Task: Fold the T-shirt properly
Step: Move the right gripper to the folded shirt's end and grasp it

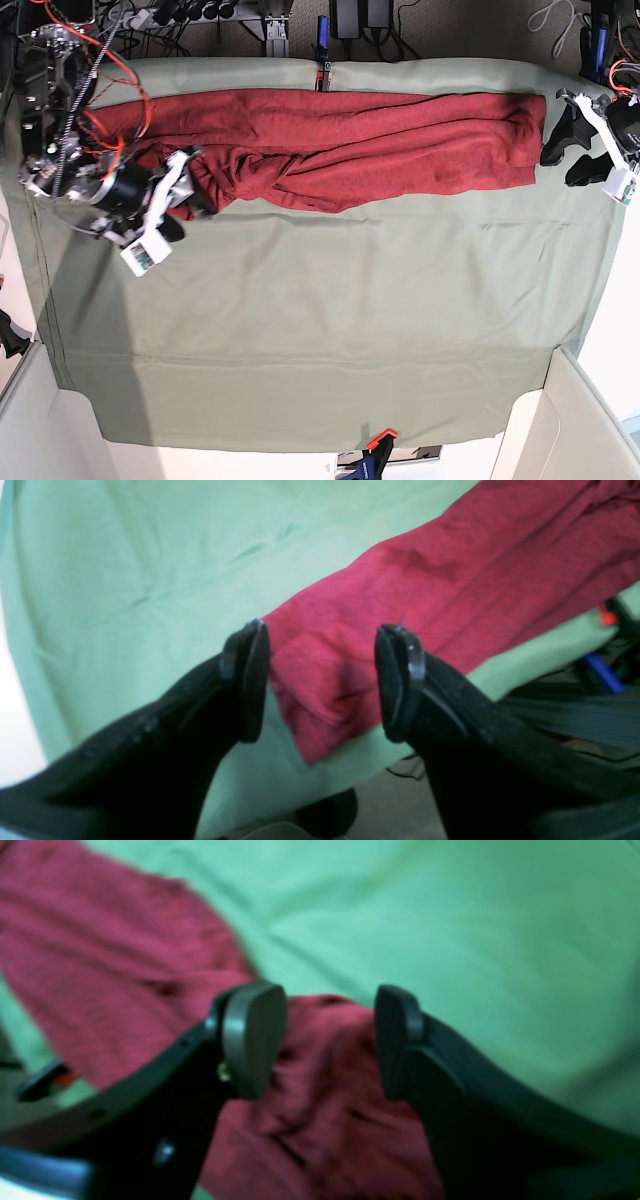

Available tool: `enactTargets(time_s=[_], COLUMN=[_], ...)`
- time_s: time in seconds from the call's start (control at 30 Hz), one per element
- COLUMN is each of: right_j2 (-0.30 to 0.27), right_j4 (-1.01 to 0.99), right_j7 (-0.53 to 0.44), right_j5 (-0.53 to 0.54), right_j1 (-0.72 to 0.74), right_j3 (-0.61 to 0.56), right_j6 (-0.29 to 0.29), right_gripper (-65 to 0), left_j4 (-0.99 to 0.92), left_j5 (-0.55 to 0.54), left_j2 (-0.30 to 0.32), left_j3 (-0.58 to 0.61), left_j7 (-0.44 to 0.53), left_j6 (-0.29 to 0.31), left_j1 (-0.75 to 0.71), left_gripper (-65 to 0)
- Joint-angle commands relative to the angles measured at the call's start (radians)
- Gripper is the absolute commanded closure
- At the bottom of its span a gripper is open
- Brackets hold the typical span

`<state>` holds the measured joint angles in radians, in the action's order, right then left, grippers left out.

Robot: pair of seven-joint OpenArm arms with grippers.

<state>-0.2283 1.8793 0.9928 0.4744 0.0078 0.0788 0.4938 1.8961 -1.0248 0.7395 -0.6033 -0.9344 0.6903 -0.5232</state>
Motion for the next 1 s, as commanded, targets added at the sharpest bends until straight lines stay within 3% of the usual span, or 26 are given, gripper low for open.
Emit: enactTargets(time_s=[0.0,0.23,0.4,0.97], right_j2=[-0.021,-0.152,-0.215,-0.229], right_j4=[0.016,0.016,0.016,-0.146], right_j7=[-0.011,-0.001,-0.002,-0.157], right_j5=[0.025,0.077,0.076,-0.026], right_j1=[0.003,-0.088,-0.143,-0.149], right_j3=[0.018,0.123,0.176,0.173], right_j6=[0.001,0.005,0.008,0.008], right_gripper=[-33.4,-33.4,-33.4,-32.2], left_j4=[0.011,0.011,0.011,0.011], left_j5=[-0.018,-0.018,-0.018,-0.019], left_j2=[0.019,0.019,0.014,0.0], left_j3=[-0.012,-0.012,-0.012,-0.012], left_j7=[0.013,0.013,0.014,0.017], left_j6=[0.008,0.008,0.008,0.008], left_j1=[-0.003,-0.009,-0.009,-0.009], left_gripper=[-36.1,-36.1,-36.1,-36.1])
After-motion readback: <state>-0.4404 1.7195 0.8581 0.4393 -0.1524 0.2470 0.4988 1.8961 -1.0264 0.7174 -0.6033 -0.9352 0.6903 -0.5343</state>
